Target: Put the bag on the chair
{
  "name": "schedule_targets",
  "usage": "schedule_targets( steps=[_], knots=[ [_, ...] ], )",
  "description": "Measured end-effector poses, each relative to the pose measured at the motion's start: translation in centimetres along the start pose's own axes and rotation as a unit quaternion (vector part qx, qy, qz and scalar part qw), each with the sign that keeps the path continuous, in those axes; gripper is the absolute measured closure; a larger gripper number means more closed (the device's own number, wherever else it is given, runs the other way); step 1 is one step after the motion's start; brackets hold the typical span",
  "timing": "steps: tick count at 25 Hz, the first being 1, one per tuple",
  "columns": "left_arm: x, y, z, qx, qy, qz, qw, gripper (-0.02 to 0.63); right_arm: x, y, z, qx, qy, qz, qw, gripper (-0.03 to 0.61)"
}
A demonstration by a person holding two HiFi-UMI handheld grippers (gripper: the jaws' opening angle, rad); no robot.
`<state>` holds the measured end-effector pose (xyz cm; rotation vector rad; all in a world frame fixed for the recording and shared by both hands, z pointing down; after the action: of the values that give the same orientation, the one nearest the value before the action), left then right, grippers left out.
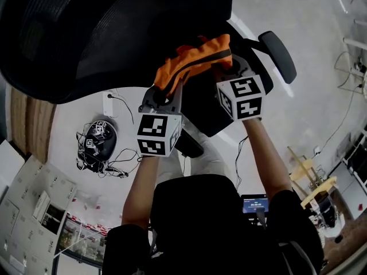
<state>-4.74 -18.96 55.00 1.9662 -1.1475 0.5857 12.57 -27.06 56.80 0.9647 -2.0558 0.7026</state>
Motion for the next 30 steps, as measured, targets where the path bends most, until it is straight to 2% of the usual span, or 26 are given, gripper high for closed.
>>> schedule_targets(
  steps=[9,22,30],
  knots=[
    [2.2,1.2,-0.3,0.005,0.001,0.004,1.0,0.589,2.8,-1.2,-0.2,-0.001,0.004,0.002,1.0,0.548],
    [4.8,3.2,-1.1,-0.008,0.012,0.02,0.9997,0.589,6.1,-1.5,-1.4,-0.017,0.008,-0.011,1.0,0.548],
    [5.8,4.6,-1.6,-0.006,0.015,0.026,0.9995,0.589,7.7,-1.6,-2.1,0.0,0.004,-0.001,1.0,0.548]
  ],
)
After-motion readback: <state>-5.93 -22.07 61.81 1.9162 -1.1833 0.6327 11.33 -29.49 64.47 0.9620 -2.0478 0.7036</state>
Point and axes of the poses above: the fingertips, and each gripper's own axes: x forward along the fingers, y to its left, z out of its top, the point moved 9 cm from there along -x, backward along the fingers, and after that the axes turned 4 degrees about y, right-handed, at the moved point
